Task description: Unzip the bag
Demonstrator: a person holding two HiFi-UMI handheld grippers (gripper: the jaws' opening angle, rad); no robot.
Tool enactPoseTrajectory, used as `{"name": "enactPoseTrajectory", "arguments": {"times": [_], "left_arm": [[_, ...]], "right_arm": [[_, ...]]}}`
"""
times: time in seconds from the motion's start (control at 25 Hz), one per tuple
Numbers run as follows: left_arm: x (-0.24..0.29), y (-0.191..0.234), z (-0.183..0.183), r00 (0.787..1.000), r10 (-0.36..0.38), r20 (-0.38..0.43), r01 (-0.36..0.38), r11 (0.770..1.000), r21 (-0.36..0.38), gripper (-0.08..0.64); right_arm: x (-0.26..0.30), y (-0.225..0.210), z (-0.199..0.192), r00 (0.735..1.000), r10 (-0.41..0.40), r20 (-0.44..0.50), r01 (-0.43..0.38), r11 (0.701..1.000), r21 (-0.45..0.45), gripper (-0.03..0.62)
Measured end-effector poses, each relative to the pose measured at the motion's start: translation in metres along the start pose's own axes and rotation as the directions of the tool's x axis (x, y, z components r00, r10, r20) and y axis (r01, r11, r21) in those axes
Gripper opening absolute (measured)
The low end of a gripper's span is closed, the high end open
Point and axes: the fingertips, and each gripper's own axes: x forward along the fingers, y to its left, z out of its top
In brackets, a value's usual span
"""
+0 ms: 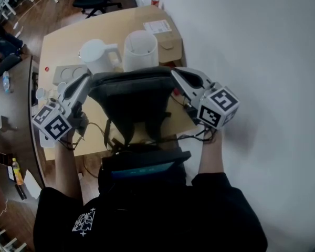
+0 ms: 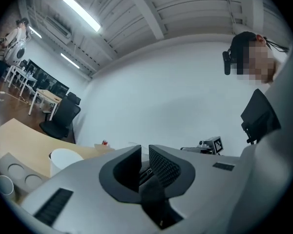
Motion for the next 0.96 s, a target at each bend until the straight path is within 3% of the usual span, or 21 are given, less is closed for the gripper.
{"name": "enactPoseTrajectory", "arguments": {"times": [0.44,0.96], "left_arm": [[0.011,-0.022,0.009,0.999,-0.044,0.025,0.043,0.999,0.009,0.049],[0.003,-0.029,0.014,0.998,-0.036,0.043,0.035,0.999,0.006,0.049]], "right_arm": [[0.003,0.019,0.012,0.999,0.049,0.018,-0.048,0.998,-0.037,0.023],[0.000,0.021,0.015,0.998,0.057,0.024,-0.056,0.998,-0.032,0.023]]}}
